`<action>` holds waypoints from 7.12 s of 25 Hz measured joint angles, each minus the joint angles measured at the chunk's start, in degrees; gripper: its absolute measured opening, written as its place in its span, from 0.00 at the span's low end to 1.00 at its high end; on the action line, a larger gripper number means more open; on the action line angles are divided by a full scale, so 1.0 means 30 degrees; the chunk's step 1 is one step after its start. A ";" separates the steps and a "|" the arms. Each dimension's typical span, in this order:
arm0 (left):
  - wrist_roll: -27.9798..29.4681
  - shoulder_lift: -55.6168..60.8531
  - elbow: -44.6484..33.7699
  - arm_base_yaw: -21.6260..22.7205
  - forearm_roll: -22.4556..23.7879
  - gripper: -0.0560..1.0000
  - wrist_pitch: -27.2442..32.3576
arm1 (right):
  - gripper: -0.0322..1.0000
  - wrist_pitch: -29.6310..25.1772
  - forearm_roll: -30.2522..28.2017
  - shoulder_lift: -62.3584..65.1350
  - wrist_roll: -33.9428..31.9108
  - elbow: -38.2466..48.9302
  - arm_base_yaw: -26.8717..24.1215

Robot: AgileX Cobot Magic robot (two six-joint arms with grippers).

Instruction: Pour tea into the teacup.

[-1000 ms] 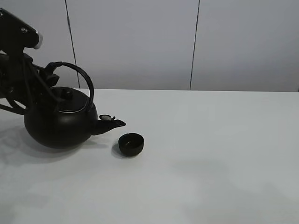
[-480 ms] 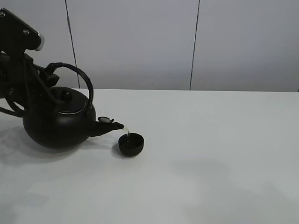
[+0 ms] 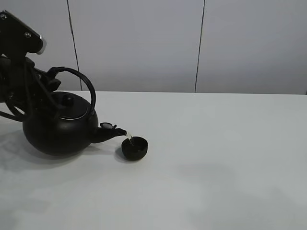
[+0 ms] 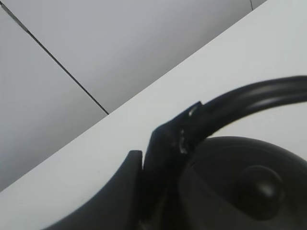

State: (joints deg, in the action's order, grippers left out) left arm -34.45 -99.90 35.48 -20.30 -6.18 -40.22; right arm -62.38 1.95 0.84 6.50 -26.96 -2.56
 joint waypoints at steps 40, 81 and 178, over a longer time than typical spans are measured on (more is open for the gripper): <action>0.8289 0.0000 -0.4314 0.4924 0.5136 0.16 -0.5675 | 0.51 0.0000 0.0000 0.0000 0.0000 0.0000 0.0000; 0.9233 0.0000 -0.5014 0.3108 0.2336 0.16 -0.6165 | 0.51 0.0000 0.0000 0.0000 0.0000 0.0000 0.0000; 0.8397 3.1901 0.4718 0.5807 -0.1210 0.33 3.7977 | 0.51 0.0000 0.0000 0.0000 0.0000 0.0000 0.0000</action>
State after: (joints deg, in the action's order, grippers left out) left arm -9.26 -4.19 49.64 -2.88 -9.81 73.71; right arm -62.38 1.95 0.84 6.50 -26.96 -2.56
